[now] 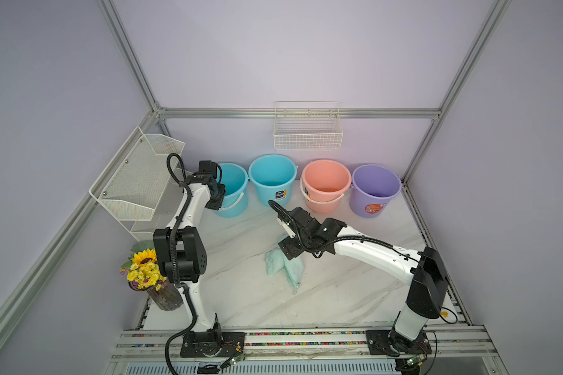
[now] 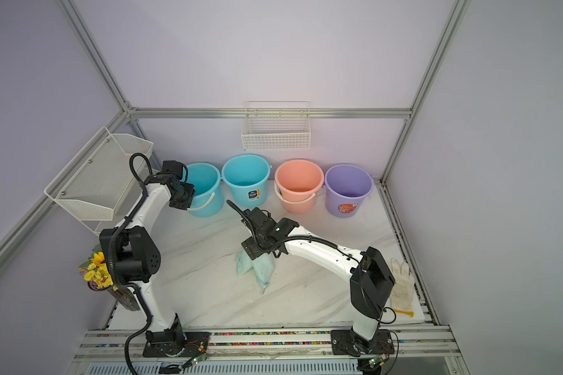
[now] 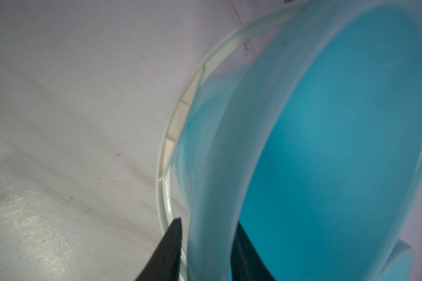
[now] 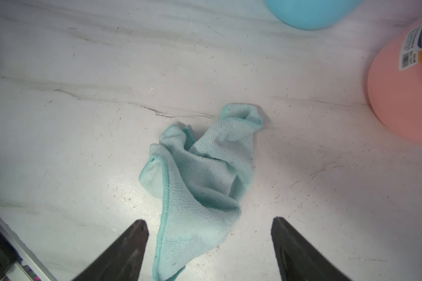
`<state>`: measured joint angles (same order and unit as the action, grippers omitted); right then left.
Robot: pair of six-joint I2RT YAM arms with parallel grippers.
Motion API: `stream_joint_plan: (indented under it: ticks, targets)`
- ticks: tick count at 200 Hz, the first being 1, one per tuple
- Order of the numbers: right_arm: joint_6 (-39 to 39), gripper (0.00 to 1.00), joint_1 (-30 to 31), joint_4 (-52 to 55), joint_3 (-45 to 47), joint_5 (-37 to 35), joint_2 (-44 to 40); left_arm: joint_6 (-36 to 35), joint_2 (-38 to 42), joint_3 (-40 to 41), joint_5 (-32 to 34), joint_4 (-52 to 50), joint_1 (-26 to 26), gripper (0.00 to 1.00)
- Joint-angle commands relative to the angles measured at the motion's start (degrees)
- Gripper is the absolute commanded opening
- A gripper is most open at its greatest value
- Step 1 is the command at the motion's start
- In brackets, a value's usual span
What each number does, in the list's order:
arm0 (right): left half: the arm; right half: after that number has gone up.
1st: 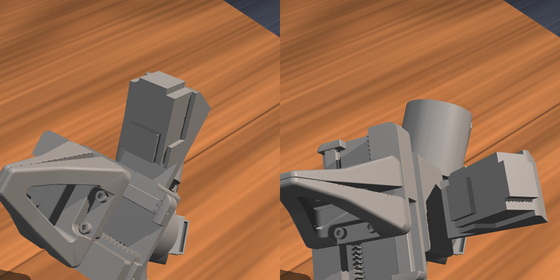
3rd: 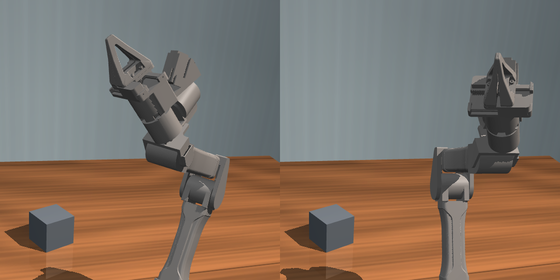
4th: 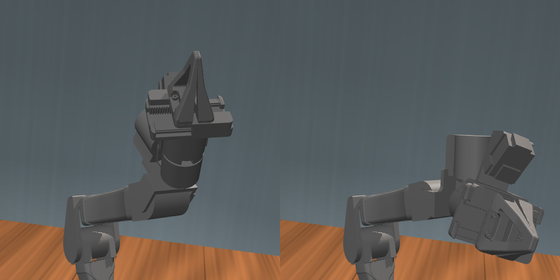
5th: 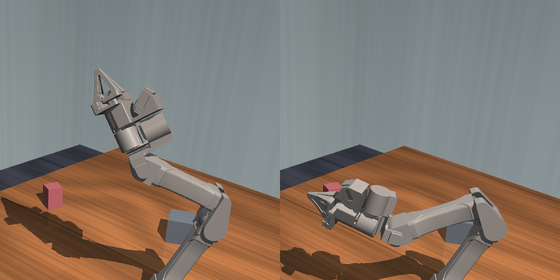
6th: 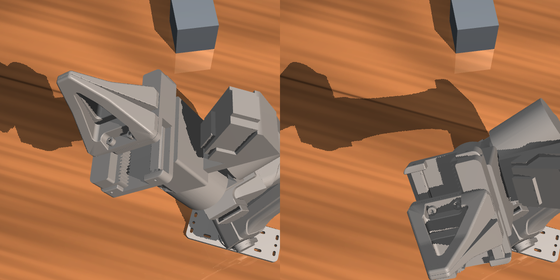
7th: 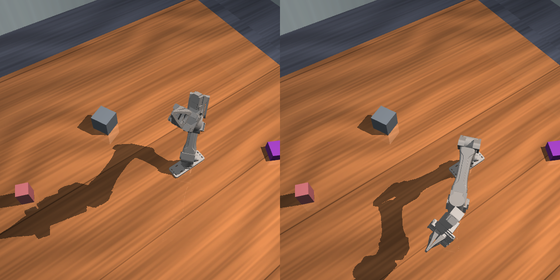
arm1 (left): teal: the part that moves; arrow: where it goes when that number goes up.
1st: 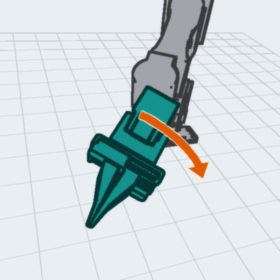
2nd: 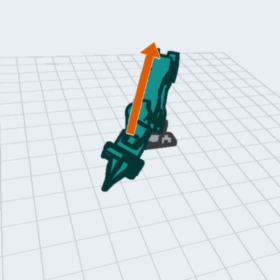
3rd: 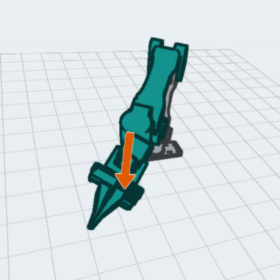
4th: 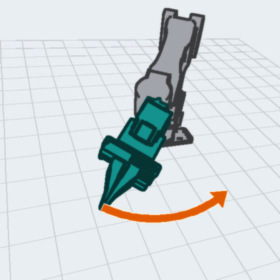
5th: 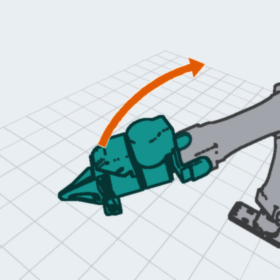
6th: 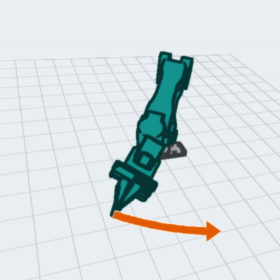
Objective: Wipe the inside of the bucket with a cloth
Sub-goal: Pick up the bucket from the corner of the board, then pick up the cleaning item at the center of the board.
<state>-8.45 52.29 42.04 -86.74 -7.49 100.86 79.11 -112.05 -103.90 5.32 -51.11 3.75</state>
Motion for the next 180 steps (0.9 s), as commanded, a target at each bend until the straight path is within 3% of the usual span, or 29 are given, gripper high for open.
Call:
stream_joint_plan:
  ticks: [1, 73, 130, 165, 180]
  targets:
    - [-0.36, 0.84, 0.72, 1.15, -1.65, 0.05, 0.66, 2.79, 3.66, 1.62, 1.16, -0.04, 0.87, 0.28]
    - [-9.01, 0.84, 1.08, -0.29, 0.03, 1.83, 3.71, 3.95, 8.8, 4.95, 1.45, -0.22, 1.61, 0.18]
    - [-19.87, 0.84, 1.07, -5.6, 3.23, 4.65, 6.73, 4.7, 15.14, 8.82, -0.68, 0.31, 1.78, 0.02]
    - [-21.43, 0.67, 1.13, -8.61, 5.37, 4.86, 7.21, 4.37, 19.8, 11.47, -2.24, 0.38, 1.7, 0.0]
    - [-21.28, 0.55, 1.11, -9.1, 6.31, 4.67, 6.66, 1.97, 21.73, 12.43, -2.41, 0.91, 1.7, 0.0]
